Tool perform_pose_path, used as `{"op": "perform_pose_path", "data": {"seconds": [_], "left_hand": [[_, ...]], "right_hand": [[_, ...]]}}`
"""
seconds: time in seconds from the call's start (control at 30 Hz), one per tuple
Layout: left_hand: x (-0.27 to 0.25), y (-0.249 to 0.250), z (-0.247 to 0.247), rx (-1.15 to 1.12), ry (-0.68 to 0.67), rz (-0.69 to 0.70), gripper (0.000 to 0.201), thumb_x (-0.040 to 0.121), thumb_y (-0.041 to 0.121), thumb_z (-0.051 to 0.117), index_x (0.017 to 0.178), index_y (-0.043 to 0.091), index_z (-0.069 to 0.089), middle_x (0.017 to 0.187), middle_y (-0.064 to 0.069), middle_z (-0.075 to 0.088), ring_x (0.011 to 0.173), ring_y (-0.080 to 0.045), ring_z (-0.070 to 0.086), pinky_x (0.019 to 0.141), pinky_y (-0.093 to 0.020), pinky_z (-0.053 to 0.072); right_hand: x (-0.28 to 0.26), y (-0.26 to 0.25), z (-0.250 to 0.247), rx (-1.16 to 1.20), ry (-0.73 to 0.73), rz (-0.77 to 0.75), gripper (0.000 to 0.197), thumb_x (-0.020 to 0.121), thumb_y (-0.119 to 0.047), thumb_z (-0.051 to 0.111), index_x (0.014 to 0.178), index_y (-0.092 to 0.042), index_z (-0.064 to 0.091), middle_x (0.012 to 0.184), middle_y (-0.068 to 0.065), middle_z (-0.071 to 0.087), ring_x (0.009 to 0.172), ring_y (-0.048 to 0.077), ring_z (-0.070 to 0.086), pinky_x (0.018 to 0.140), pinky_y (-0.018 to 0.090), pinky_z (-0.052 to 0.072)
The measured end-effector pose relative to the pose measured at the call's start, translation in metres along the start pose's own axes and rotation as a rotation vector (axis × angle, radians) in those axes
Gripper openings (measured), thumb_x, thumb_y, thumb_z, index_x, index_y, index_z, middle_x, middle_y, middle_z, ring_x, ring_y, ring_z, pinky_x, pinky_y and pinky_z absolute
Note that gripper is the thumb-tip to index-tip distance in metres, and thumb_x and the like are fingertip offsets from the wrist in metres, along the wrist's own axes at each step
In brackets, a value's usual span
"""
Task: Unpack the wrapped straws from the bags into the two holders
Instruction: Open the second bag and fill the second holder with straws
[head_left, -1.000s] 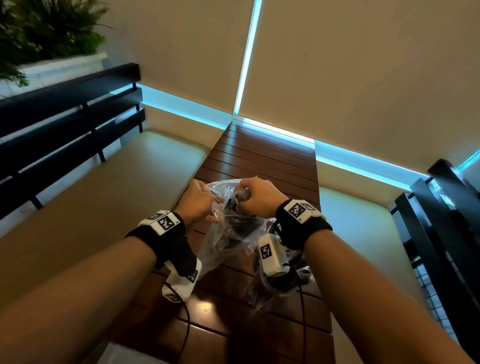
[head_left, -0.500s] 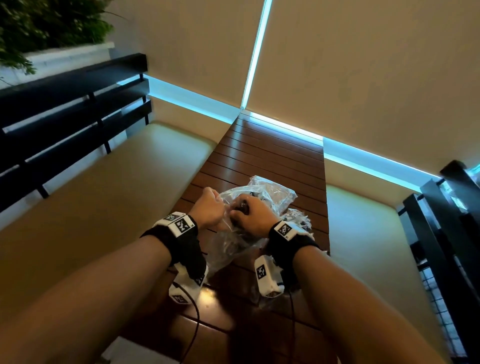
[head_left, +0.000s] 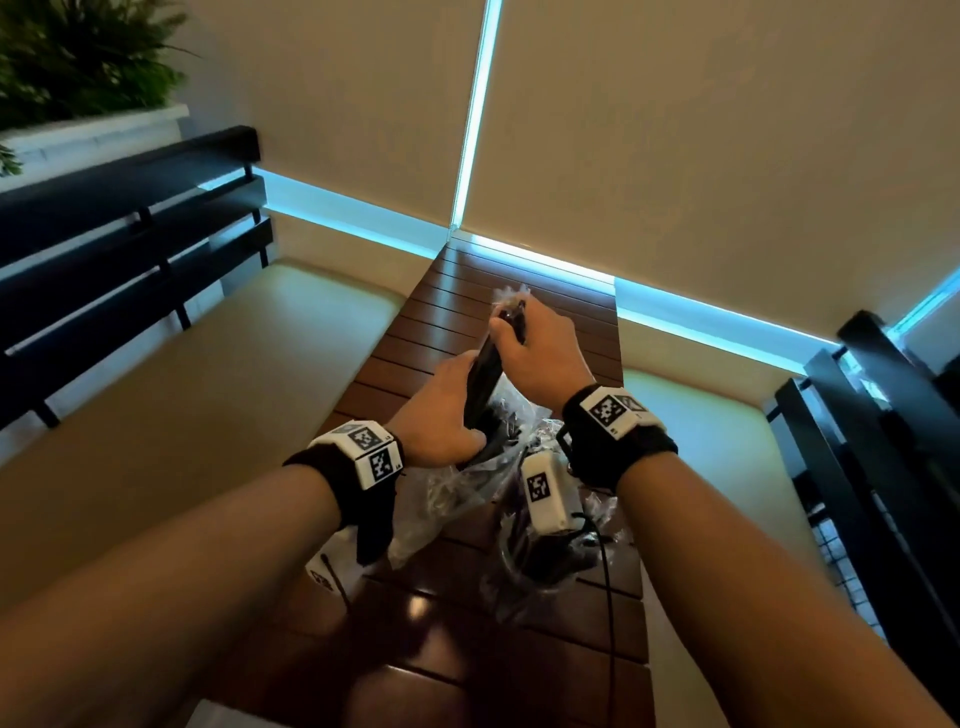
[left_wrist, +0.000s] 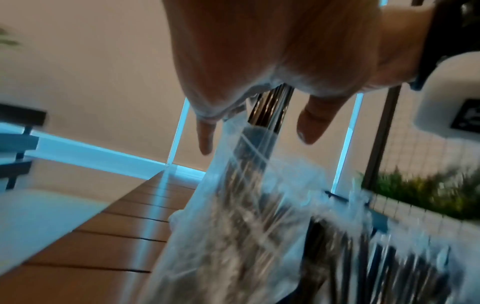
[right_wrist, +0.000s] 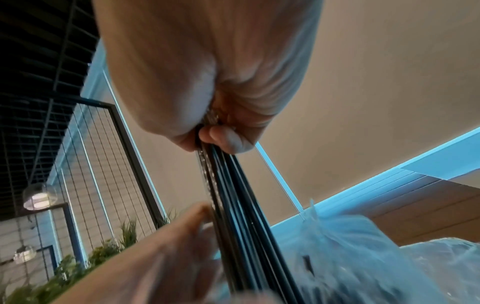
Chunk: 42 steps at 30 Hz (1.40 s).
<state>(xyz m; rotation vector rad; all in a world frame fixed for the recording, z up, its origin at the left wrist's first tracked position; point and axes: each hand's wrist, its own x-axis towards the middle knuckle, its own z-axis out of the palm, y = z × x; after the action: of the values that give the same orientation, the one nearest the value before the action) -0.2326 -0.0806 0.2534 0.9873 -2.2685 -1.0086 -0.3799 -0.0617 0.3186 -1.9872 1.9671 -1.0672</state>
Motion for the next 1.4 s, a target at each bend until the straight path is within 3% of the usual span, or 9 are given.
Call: {"op": "perform_pose_path", "data": {"seconds": [0.2,0.27,0.37,0.43,0.63,0.73,1.0,1.2,1.4], "left_hand": [[0.026,0.009,0.013,-0.073,0.117,-0.068,0.014,0.092,0.033,0.065,0.091,0.030,0.051,0.082,0.009,0.059,0.074,-0.011,0.057,0.065,-0.030,0.042],[0.029,0.009,0.016,-0.058,0.121,-0.037,0.024,0.095,0.027,0.062,0.077,0.033,0.047,0.070,0.011,0.055,0.064,-0.008,0.051,0.058,-0.028,0.035],[0.031,0.007,0.019,-0.032,0.068,0.008,0.003,0.096,0.026,0.059,0.098,0.028,0.060,0.078,0.008,0.061,0.073,-0.016,0.060,0.061,-0.026,0.037],[0.031,0.008,0.019,-0.002,0.051,-0.017,0.022,0.092,0.025,0.064,0.113,0.018,0.060,0.088,0.005,0.064,0.080,-0.017,0.063,0.065,-0.025,0.042],[0.023,-0.001,0.024,0.161,-0.099,-0.040,0.038,0.072,0.038,0.082,0.091,0.021,0.054,0.099,-0.001,0.050,0.096,-0.019,0.051,0.076,-0.032,0.045],[0.019,-0.006,0.026,0.211,-0.182,-0.056,0.048,0.069,0.045,0.083,0.100,0.021,0.055,0.116,-0.003,0.043,0.112,-0.023,0.046,0.093,-0.040,0.048],[0.020,0.000,0.023,0.310,-0.196,-0.118,0.068,0.069,0.041,0.085,0.126,0.021,0.053,0.132,-0.002,0.036,0.111,-0.019,0.048,0.097,-0.034,0.048],[0.018,0.002,0.026,0.343,-0.199,-0.138,0.063,0.071,0.038,0.084,0.124,0.021,0.054,0.134,-0.005,0.037,0.111,-0.020,0.049,0.096,-0.032,0.046],[0.013,0.003,0.034,0.342,-0.178,-0.137,0.059,0.073,0.035,0.083,0.123,0.018,0.055,0.133,-0.007,0.037,0.112,-0.020,0.047,0.095,-0.030,0.044]], "right_hand": [[-0.006,-0.002,-0.018,0.280,0.176,0.079,0.015,0.088,-0.032,0.068,0.090,-0.018,0.061,0.080,-0.009,0.063,0.077,0.012,0.060,0.077,0.031,0.052],[-0.013,0.002,-0.013,0.486,0.128,0.146,0.034,0.078,-0.039,0.078,0.100,-0.018,0.061,0.092,-0.008,0.069,0.087,0.010,0.067,0.085,0.032,0.056],[-0.021,0.010,0.003,0.546,0.021,0.267,0.039,0.075,-0.039,0.083,0.102,-0.016,0.066,0.099,0.003,0.073,0.094,0.017,0.071,0.089,0.039,0.057],[-0.023,0.009,0.011,0.600,0.068,0.336,0.019,0.085,-0.031,0.077,0.085,-0.014,0.068,0.088,0.007,0.072,0.087,0.019,0.070,0.088,0.042,0.057],[-0.013,-0.011,-0.003,0.895,0.382,0.437,0.029,0.093,-0.031,0.068,0.071,-0.017,0.054,0.050,-0.010,0.052,0.052,0.011,0.057,0.061,0.030,0.053],[-0.008,-0.019,-0.030,0.894,0.523,0.441,0.036,0.092,-0.036,0.069,0.066,-0.017,0.052,0.041,-0.010,0.046,0.041,0.010,0.051,0.062,0.035,0.053],[-0.025,-0.027,-0.095,0.957,0.759,0.353,0.039,0.094,-0.034,0.067,0.069,-0.017,0.042,0.050,-0.003,0.038,0.040,0.012,0.036,0.043,0.026,0.035],[-0.061,-0.013,-0.113,0.980,0.774,0.308,0.041,0.095,-0.031,0.066,0.066,-0.019,0.039,0.047,-0.005,0.034,0.040,0.013,0.029,0.043,0.027,0.028],[-0.090,0.024,-0.060,0.765,0.603,0.336,0.043,0.090,-0.044,0.069,0.058,-0.024,0.048,0.048,-0.002,0.044,0.041,0.017,0.042,0.047,0.031,0.040]]}}
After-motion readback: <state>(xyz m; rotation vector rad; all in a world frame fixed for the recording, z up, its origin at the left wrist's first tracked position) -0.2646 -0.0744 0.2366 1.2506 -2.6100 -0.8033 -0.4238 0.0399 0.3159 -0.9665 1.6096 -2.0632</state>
